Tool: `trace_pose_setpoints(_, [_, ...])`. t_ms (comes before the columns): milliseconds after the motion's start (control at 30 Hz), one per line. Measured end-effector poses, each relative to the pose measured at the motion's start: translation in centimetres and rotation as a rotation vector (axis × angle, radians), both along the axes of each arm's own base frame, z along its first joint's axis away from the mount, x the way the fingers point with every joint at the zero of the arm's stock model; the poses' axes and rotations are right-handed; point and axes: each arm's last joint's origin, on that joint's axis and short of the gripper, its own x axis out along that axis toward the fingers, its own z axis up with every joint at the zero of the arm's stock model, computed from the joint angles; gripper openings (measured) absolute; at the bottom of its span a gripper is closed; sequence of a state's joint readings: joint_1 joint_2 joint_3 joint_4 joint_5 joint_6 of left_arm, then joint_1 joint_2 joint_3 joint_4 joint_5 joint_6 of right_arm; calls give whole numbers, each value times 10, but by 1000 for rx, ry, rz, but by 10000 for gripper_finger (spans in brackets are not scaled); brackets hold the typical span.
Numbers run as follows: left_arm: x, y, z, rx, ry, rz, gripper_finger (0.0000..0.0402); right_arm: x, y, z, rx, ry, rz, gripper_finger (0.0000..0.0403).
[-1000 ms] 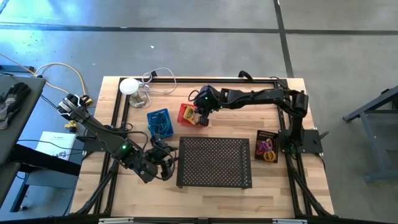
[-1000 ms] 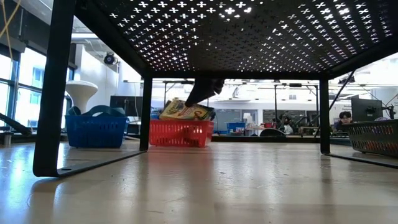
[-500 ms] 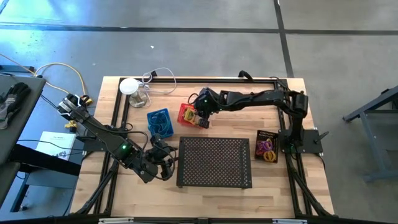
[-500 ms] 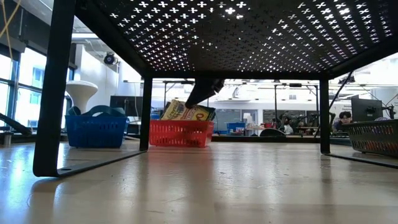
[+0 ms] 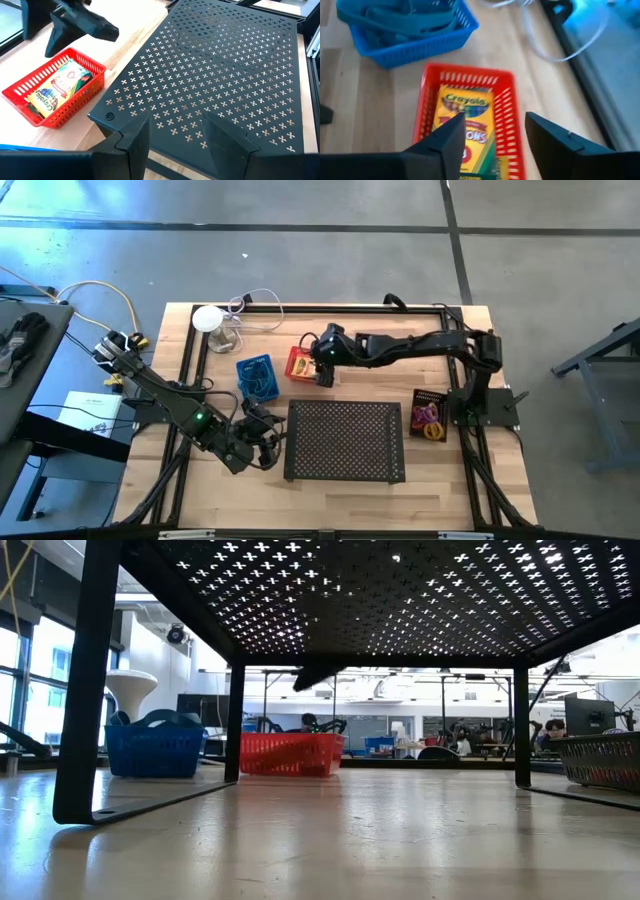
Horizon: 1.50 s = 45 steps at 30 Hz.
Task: Pick & Place Office Desk Supplies
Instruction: Put the black bin with the spring keychains on the shelf
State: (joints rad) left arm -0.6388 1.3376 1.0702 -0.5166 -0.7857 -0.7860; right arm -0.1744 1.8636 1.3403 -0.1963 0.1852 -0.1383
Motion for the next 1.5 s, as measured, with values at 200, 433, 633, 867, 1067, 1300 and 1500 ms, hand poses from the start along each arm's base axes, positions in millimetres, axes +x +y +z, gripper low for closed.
trace_pose_setpoints(200, [0,1,0,6,2,-1,172,-18,28,44,-137,-55,-98,218])
trace_pose_setpoints(433, [4,7,0,29,12,13,172,-62,72,91,-190,-54,-162,192])
trace_pose_setpoints(633, [7,12,0,28,10,35,172,-105,99,112,-102,-16,-175,129])
trace_pose_setpoints(867, [10,17,0,24,9,55,172,-140,115,118,-12,50,-214,38])
trace_pose_setpoints(1067, [10,16,0,23,8,55,172,-170,119,113,49,196,-334,14])
trace_pose_setpoints(1300, [10,16,0,18,6,57,172,-207,141,101,285,496,-446,13])
trace_pose_setpoints(1500, [9,15,0,-10,4,57,172,-222,172,75,282,594,-362,13])
